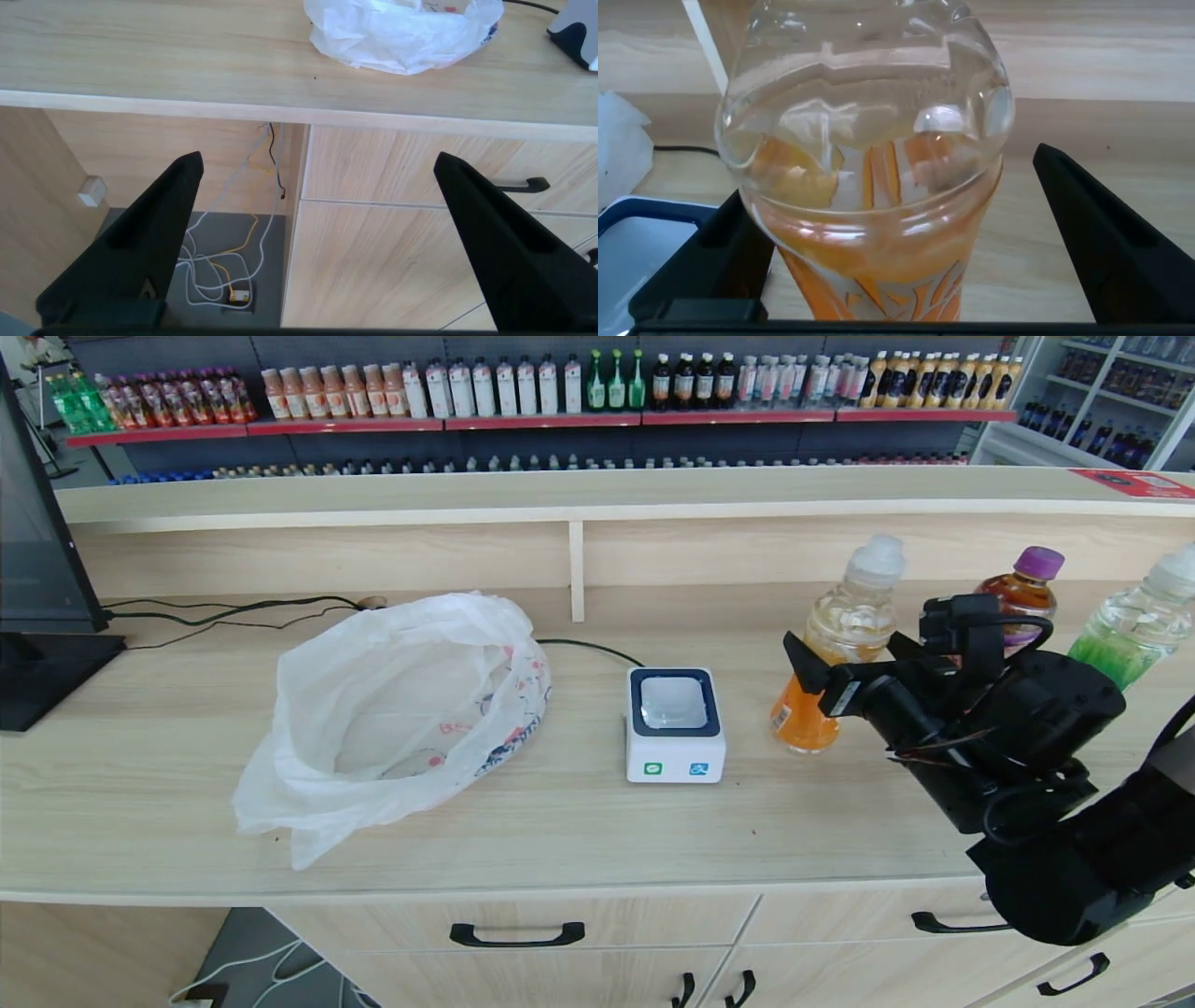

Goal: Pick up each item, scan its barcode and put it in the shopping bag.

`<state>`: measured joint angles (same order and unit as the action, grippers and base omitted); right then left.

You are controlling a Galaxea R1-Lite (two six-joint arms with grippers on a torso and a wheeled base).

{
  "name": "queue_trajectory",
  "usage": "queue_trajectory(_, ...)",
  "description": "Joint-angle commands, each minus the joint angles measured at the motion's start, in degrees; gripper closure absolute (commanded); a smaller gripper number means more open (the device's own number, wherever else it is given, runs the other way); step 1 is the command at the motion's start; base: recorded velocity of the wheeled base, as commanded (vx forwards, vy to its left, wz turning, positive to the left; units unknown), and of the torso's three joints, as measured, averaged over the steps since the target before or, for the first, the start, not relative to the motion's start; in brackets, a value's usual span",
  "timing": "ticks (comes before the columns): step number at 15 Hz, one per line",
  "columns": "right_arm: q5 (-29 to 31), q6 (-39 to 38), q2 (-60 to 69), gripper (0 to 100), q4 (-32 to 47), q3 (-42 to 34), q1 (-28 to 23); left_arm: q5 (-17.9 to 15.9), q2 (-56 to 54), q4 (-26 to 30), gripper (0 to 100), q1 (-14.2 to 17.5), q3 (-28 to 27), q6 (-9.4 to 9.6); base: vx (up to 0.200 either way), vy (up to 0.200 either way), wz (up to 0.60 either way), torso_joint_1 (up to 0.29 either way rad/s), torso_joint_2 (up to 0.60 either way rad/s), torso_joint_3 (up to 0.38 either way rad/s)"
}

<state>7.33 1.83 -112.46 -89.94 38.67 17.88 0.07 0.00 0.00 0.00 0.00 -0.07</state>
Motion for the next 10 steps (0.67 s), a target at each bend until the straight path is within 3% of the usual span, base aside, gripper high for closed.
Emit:
queue_trajectory(1,0.0,0.0,-0.6,0,-0.1,0.4,0.0,0.0,0.0,0.0,0,0.0,0.0,-0.01,0.000,0.000,0.00,0.000,0.00,0.000)
queue_trajectory(7,-0.6,-0.2,-1.1,0,-0.1,1.0,-0.1,0.0,0.0,0.0,0,0.0,0.0,-0.01,0.000,0.000,0.00,0.000,0.00,0.000)
queue_trajectory(8,-0.6,-0.2,-1.2,100,-0.1,1.2,0.0,0.0,0.0,0.0,0,0.0,0.0,-0.01,0.000,0.000,0.00,0.000,0.00,0.000)
queue_trajectory(10,-0.6,-0.2,-1.1,100,-0.1,1.6,-0.1,0.0,0.0,0.0,0,0.0,0.0,-0.01,0.000,0.000,0.00,0.000,0.00,0.000)
